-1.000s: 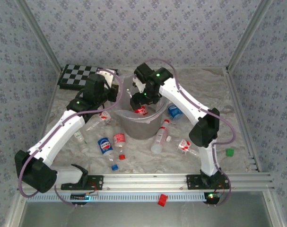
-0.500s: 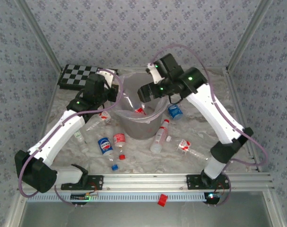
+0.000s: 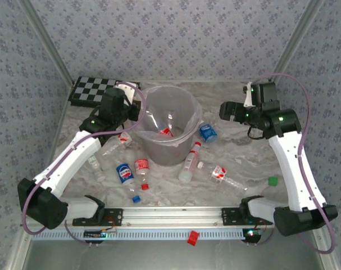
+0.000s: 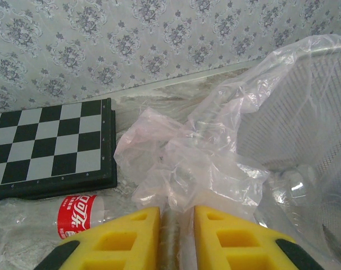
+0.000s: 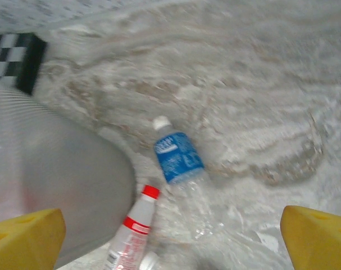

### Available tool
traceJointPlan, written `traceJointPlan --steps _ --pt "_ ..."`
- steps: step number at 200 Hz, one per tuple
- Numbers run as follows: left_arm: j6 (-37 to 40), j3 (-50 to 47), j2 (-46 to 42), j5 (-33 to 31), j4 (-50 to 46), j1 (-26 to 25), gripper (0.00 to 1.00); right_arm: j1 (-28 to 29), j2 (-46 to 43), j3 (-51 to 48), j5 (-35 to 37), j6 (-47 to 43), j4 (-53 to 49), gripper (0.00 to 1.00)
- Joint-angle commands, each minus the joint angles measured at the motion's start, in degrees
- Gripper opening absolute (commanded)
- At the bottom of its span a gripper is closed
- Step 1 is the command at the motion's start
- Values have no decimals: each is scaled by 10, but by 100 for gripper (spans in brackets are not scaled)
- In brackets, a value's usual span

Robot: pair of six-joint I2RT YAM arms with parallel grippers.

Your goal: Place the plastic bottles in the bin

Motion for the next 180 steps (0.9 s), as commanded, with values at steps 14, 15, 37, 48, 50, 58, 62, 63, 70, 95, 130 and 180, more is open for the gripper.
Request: traceJointPlan --steps 14,15,37,48,50,58,62,63,70,95,130,180 --pt "9 -6 9 -1 -21 0 23 -49 67 -68 -76 -1 39 97" --pt "8 -6 9 -1 -21 0 23 -49 69 -70 -78 -1 40 96" --pt "6 -6 7 3 -21 0 23 -33 141 -80 -113 -11 60 91" --pt "7 -7 6 -1 -20 0 23 -17 176 -71 -106 -22 59 89" --pt "8 -7 6 -2 -20 0 23 -15 182 -68 -103 -23 59 89" --pt "9 -7 6 -3 -21 0 23 -6 206 -59 -95 -30 60 89" --pt "10 -6 6 -4 -21 0 23 -2 219 -54 -95 -34 62 90" --pt "10 -6 6 -4 -21 0 23 -1 223 -53 -95 -35 62 91" --pt "10 -7 6 -4 -21 0 23 3 246 -42 -95 -41 61 93" --pt "9 -5 6 2 -23 0 23 13 340 -4 -106 -67 39 100" --pt "16 -6 0 -10 -22 0 23 39 424 17 -105 -62 65 100" --pt "17 -7 -3 -9 -21 0 23 35 482 39 -82 -59 106 92"
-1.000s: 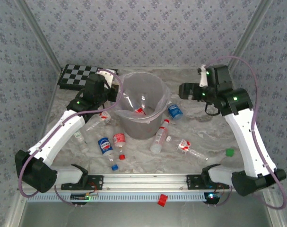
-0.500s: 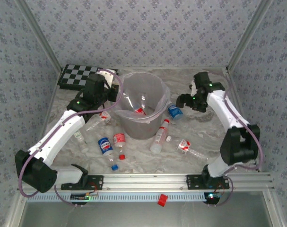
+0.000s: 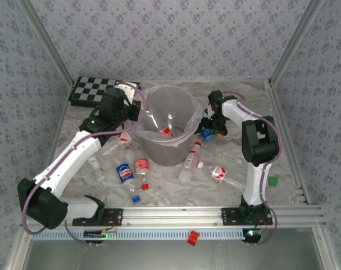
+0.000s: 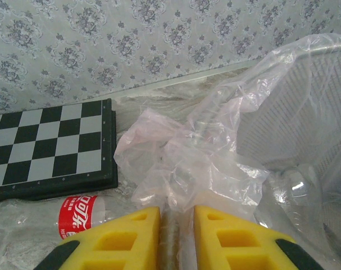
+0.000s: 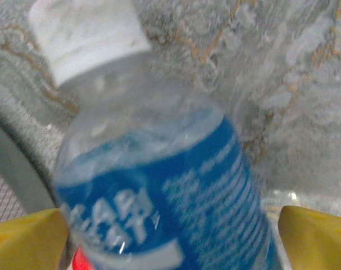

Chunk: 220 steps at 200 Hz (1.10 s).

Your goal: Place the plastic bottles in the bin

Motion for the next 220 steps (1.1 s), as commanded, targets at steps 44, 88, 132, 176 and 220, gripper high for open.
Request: traceJointPlan --steps 44,88,132,176,220 --pt "16 -5 0 -7 -23 0 23 -20 -26 -10 19 -8 39 59" --pt "17 -5 3 -2 -24 0 23 -48 -87 -37 -2 -10 38 59" --pt "18 -4 10 -1 -26 0 23 -78 -205 -18 -8 -7 13 51" --pt "14 -4 13 5 -26 0 23 -102 -352 4 -22 25 22 44" --pt "10 -2 14 14 -26 0 23 -116 -429 32 -198 53 124 44"
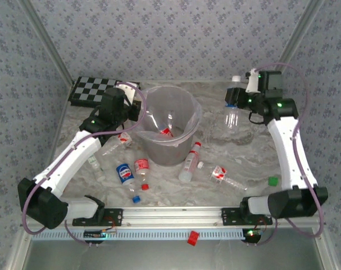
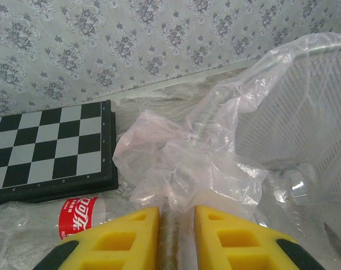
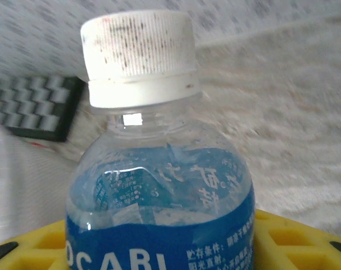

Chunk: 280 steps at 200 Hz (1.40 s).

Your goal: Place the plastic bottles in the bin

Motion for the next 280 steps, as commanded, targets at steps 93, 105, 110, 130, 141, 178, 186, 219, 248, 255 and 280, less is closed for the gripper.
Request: traceJointPlan --steps 93,105,110,130,141,178,186,219,248,255,280 --pt "3 -6 12 11 -26 -1 23 221 23 114 -71 -53 150 42" --pt "6 -7 14 6 -24 -2 23 256 35 112 -17 -74 140 42" --pt "7 -8 15 3 -24 -2 23 265 41 111 -5 -79 138 42" --pt "7 -11 15 0 -21 -2 23 281 74 110 11 -82 133 42" --pt "7 -11 14 0 -21 -2 23 289 92 107 28 -87 129 42" --pt "7 -13 11 -2 -19 -5 23 318 131 75 68 -103 138 42" --pt "8 -13 11 -4 -18 -5 23 319 140 71 69 -100 135 42" --pt "10 -14 12 -8 -18 -5 23 325 168 45 68 -90 141 44" --pt "9 -14 9 -7 -18 -7 23 330 178 11 62 -74 157 47" --pt "11 -14 8 -9 -17 -6 23 331 180 8 62 -71 158 47" --pt "12 -14 10 -10 -17 -7 23 333 190 6 69 -69 144 53"
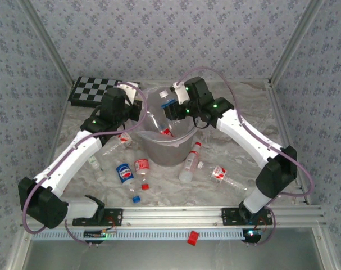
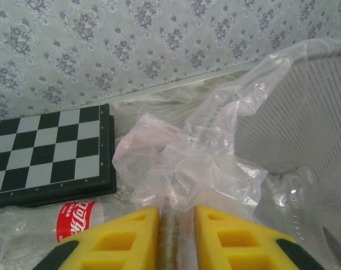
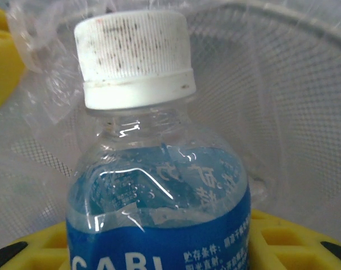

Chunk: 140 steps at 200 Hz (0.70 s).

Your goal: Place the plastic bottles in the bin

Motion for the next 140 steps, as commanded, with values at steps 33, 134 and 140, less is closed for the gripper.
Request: traceJointPlan --steps 33,134,140 --pt "9 -12 9 1 -28 -2 23 10 4 35 24 9 -51 71" --pt "13 -11 12 -6 -29 -3 23 25 -43 126 53 9 -147 74" --pt "13 -11 11 -6 -29 -3 23 26 -52 122 60 9 -146 73"
